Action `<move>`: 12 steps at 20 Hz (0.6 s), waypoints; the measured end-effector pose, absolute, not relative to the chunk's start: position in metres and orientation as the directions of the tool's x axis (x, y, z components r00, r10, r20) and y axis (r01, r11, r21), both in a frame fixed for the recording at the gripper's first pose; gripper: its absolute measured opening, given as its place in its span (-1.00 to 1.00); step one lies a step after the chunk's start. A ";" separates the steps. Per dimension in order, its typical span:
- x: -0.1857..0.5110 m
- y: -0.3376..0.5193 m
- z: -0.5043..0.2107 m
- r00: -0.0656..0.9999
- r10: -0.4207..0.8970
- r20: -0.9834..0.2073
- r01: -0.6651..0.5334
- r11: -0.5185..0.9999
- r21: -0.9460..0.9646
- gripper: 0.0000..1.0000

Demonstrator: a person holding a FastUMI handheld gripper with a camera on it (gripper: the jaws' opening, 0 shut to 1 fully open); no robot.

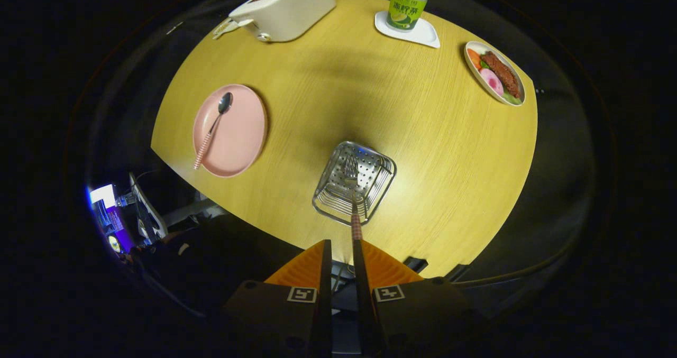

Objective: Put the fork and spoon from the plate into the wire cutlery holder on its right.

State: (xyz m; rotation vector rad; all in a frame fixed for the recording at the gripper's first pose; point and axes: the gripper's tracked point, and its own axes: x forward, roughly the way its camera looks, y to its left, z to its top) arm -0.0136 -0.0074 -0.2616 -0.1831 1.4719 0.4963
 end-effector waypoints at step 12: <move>-0.039 0.185 -0.218 0.196 0.570 -0.798 -0.362 0.798 0.481 -0.10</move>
